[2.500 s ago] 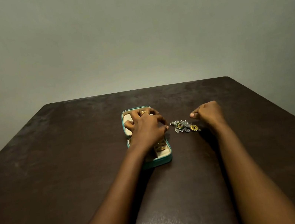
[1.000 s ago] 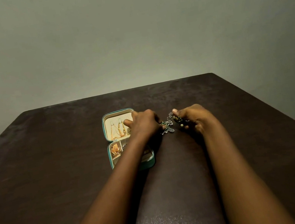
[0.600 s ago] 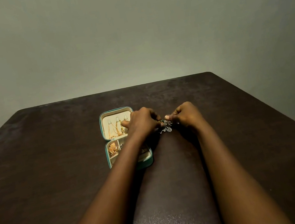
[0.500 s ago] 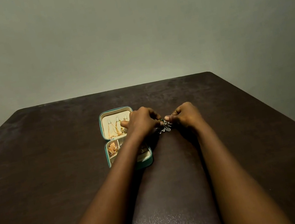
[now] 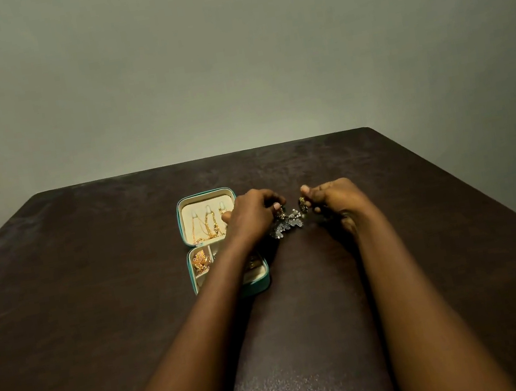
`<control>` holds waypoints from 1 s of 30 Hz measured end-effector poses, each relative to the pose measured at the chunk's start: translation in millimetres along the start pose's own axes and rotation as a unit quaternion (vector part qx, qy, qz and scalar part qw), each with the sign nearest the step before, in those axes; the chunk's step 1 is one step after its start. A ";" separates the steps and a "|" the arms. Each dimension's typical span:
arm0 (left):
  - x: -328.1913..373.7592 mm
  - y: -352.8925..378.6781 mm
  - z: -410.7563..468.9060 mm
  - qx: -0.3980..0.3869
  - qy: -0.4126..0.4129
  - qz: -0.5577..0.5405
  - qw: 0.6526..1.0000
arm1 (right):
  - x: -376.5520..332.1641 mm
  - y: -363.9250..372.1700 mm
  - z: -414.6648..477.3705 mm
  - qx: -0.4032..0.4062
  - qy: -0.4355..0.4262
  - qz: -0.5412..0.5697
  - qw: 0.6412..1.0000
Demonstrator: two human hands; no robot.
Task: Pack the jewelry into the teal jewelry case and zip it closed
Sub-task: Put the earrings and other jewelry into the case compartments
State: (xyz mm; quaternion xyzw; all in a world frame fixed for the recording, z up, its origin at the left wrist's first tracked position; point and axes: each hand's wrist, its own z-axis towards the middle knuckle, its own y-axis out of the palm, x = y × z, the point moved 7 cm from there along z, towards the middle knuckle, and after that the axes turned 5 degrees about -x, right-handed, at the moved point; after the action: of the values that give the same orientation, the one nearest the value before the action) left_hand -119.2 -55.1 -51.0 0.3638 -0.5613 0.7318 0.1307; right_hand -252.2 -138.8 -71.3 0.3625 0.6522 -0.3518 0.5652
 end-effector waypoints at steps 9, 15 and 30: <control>6.5 -7.2 -5.6 0.027 0.022 -0.019 0.999 | 5.4 7.7 -2.8 -0.035 0.069 0.204 0.976; 4.5 -4.8 -3.1 0.027 0.021 -0.004 0.999 | 5.9 7.2 -2.3 -0.051 0.079 0.241 0.966; 14.6 -10.3 -10.4 0.058 0.044 0.107 0.992 | 5.4 5.8 -2.7 -0.032 0.072 0.223 0.972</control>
State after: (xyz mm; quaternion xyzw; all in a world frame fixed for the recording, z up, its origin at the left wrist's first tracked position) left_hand -127.3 -45.3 -34.7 0.2759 -0.5471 0.7884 0.0546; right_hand -249.0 -133.2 -76.6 0.5053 0.6048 -0.1689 0.5919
